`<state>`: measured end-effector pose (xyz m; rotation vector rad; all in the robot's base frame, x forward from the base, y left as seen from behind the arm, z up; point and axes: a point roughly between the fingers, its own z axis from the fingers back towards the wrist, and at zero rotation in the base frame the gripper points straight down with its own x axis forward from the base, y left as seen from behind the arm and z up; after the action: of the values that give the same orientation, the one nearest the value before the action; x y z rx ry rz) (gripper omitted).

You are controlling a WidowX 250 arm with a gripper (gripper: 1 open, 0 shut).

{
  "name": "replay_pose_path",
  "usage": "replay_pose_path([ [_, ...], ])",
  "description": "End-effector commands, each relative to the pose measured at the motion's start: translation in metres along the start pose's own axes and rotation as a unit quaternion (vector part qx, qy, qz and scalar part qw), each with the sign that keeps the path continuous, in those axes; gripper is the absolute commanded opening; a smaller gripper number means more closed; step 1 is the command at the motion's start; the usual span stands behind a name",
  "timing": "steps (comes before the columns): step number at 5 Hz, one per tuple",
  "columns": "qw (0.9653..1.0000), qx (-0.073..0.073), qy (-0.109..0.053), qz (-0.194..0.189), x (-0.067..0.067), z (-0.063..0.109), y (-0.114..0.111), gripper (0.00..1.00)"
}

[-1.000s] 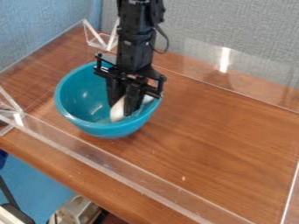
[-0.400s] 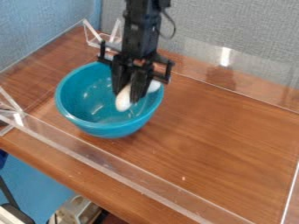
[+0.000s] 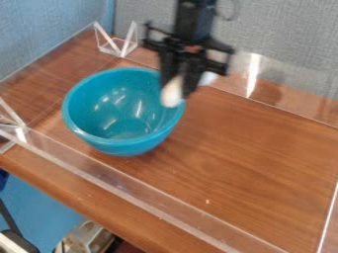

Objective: Remove the mushroom from inside the blue bowl and put it on the table

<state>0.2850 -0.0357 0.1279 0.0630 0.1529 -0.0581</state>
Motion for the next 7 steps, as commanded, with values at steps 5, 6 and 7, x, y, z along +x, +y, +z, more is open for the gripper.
replay_pose_path([
  [5, 0.9760, 0.037, -0.010, -0.214, 0.000, -0.068, -0.089, 0.00],
  [6, 0.9789, 0.032, -0.003, -0.202, 0.006, -0.076, -0.098, 0.00],
  [7, 0.9833, 0.027, 0.002, -0.180, 0.009, -0.083, -0.107, 0.00],
])
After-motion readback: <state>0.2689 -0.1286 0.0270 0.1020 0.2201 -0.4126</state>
